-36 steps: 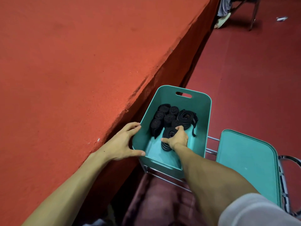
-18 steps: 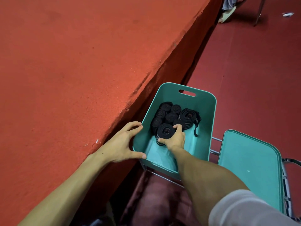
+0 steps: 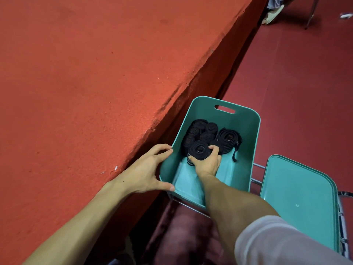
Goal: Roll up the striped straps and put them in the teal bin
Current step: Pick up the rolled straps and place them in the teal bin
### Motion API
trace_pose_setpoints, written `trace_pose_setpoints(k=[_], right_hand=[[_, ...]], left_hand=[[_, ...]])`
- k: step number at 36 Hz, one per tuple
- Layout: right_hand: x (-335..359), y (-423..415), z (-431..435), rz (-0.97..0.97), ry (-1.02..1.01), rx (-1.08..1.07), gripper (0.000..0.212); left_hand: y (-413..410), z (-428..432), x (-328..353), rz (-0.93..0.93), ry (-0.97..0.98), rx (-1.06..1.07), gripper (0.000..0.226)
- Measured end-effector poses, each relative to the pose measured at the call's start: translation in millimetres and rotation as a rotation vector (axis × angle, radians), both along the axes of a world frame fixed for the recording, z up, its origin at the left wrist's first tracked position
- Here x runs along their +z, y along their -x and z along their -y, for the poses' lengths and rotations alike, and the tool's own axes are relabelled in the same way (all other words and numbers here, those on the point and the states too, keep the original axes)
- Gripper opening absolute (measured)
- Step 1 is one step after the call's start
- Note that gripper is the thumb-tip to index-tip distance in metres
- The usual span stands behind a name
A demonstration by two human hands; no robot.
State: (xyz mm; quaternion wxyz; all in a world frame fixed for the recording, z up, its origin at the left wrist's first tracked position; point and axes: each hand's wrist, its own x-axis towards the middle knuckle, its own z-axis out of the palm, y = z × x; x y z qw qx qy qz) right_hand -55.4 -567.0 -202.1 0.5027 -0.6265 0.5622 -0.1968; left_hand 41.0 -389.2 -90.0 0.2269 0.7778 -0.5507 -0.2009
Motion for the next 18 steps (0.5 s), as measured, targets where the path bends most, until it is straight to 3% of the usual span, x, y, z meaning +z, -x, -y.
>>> trace_pose_setpoints(k=[11,18], right_hand=[[-1.3,6.9,0.8,-0.009,-0.023,0.064,0.073],[23.2,20.5,11.6,-0.055,0.007,0.107,0.077]], left_hand=[[2.0,-1.9,-1.7,-0.041,0.0,0.035,0.115],[5.3,4.9,12.2,0.03,0.006,0.085,0.093]])
